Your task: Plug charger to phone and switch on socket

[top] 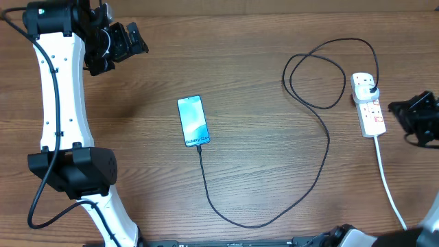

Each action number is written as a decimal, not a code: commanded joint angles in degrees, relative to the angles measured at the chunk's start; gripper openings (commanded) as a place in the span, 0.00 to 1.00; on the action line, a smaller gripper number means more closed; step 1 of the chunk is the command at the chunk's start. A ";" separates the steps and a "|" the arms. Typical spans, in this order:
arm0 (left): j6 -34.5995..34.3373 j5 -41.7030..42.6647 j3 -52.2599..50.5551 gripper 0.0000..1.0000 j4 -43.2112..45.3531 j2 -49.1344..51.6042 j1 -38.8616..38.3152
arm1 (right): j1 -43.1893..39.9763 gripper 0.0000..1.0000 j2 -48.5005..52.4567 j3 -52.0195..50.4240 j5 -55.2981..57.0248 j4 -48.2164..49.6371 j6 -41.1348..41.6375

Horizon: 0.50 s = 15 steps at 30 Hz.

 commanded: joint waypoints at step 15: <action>-0.52 -0.57 0.57 1.00 -0.13 -0.57 -0.22 | -3.54 0.04 20.70 1.36 -6.45 25.46 16.02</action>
